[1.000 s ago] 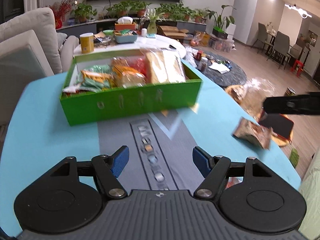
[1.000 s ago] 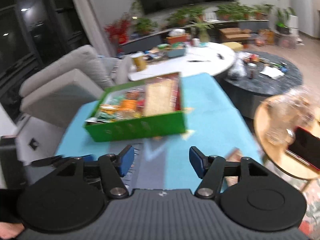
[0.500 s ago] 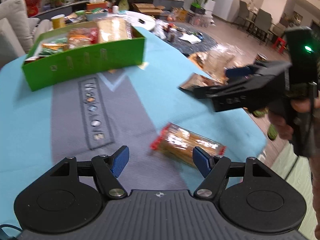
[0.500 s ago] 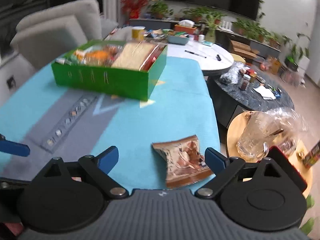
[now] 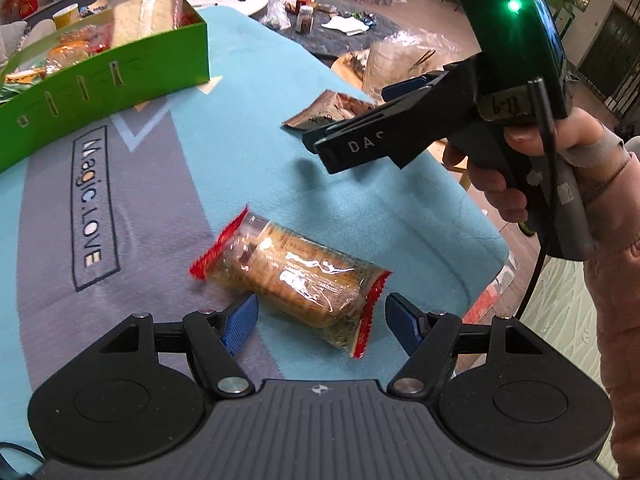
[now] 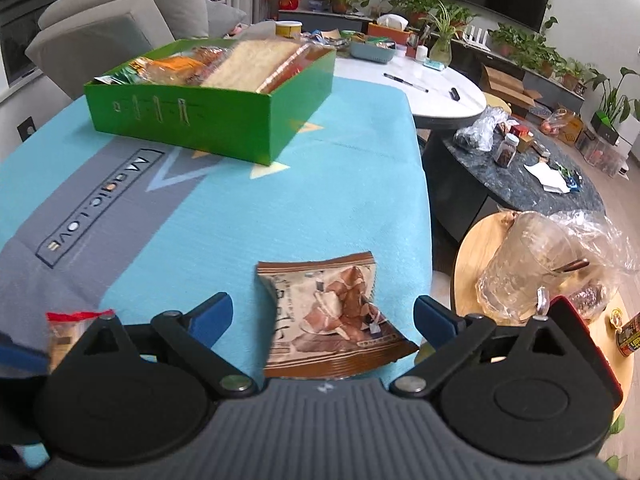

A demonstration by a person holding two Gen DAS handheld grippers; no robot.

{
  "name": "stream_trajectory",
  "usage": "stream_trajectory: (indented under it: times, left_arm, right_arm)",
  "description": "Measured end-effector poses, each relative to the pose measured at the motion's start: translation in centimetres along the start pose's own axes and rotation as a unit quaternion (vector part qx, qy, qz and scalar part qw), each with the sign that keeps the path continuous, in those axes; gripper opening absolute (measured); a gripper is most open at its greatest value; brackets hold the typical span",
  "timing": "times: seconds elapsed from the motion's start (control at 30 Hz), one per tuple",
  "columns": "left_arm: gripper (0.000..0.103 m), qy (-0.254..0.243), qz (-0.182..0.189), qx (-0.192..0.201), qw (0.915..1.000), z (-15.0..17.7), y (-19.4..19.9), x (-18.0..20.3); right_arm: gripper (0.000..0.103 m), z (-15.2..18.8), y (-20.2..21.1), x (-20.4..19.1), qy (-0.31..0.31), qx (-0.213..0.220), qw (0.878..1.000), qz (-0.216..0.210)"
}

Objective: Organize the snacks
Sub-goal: 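Grasp the brown printed snack bag with the right tool while the left tool moves to the bread roll bag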

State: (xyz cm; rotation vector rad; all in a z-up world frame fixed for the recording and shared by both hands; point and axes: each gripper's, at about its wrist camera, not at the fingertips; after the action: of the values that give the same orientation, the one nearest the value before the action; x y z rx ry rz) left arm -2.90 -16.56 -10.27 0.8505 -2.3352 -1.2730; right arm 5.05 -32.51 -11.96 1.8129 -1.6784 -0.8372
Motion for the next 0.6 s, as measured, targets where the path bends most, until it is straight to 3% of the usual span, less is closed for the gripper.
stream_trajectory:
  times: [0.3, 0.6]
  left_arm:
    - [0.070, 0.017, -0.020, -0.004, 0.9997, -2.1, -1.5, -1.0]
    - [0.072, 0.029, -0.027, 0.006, 0.9992, -2.2, -0.7, -3.3]
  right_arm:
    - [0.085, 0.7, -0.6, 0.7, -0.039, -0.002, 0.999, -0.015]
    - [0.085, 0.1, 0.1, 1.4, -0.068, 0.009, 0.997, -0.018]
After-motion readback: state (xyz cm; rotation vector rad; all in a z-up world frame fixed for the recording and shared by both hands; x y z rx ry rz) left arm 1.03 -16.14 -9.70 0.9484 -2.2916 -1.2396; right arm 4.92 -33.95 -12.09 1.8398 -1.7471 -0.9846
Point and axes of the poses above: each gripper's, at about its wrist camera, not at the fingertips, and y roughly against the way its jaws point, x to its right, z to its underside, and after that the axes turned 15 degrees about -y, right-handed
